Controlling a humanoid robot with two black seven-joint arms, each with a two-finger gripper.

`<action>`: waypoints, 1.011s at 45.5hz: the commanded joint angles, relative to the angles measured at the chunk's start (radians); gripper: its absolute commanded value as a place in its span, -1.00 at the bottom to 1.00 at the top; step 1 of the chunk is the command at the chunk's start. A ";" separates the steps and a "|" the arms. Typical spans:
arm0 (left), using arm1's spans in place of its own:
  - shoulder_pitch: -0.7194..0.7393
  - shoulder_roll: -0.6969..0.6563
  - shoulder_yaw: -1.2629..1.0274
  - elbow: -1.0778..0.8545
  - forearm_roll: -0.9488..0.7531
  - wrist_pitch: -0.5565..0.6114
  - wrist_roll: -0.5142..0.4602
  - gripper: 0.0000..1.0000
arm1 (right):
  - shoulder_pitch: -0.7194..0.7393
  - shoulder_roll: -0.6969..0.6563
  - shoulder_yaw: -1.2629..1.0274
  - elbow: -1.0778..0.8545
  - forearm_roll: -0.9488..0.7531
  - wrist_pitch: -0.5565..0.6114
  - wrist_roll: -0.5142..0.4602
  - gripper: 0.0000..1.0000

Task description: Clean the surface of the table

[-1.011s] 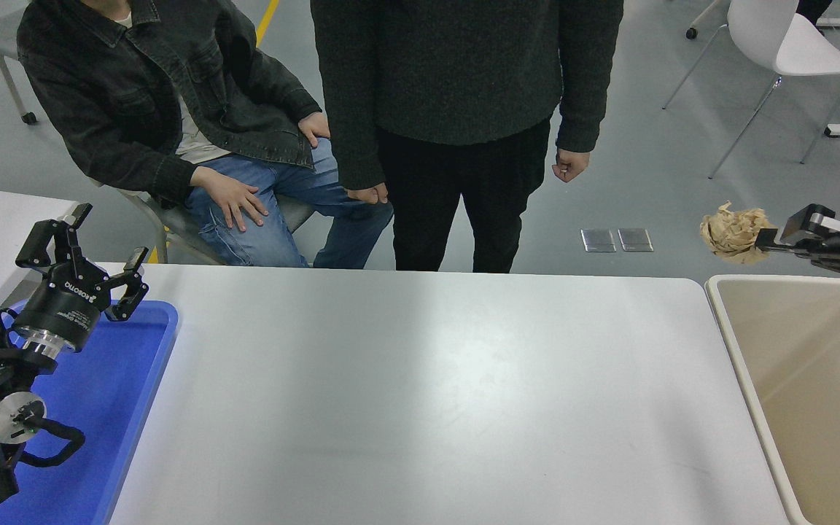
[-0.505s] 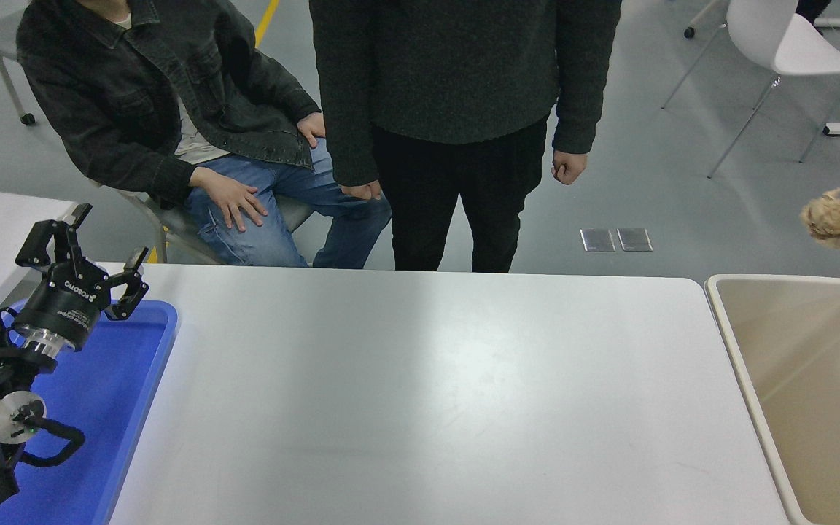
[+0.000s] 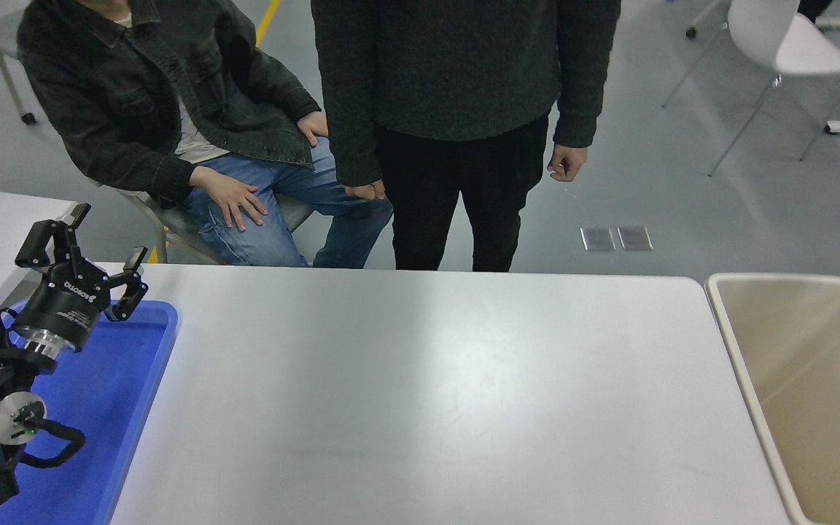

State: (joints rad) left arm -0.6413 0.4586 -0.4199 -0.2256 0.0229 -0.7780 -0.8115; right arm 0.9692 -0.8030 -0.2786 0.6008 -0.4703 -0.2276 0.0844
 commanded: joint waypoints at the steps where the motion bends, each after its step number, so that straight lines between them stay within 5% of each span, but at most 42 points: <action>1: 0.000 0.000 0.000 0.000 0.000 0.000 0.000 1.00 | -0.124 0.203 0.001 -0.285 0.049 -0.035 0.000 -1.00; 20: 0.000 0.000 0.000 0.000 0.000 0.000 0.000 1.00 | -0.242 0.392 0.002 -0.472 0.076 -0.042 -0.002 -1.00; 46: 0.000 0.000 0.001 0.002 0.000 0.000 0.000 1.00 | -0.313 0.466 0.016 -0.512 0.076 -0.042 -0.003 -1.00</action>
State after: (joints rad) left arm -0.6412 0.4586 -0.4194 -0.2245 0.0230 -0.7777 -0.8115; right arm 0.6824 -0.3644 -0.2654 0.1031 -0.3954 -0.2695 0.0816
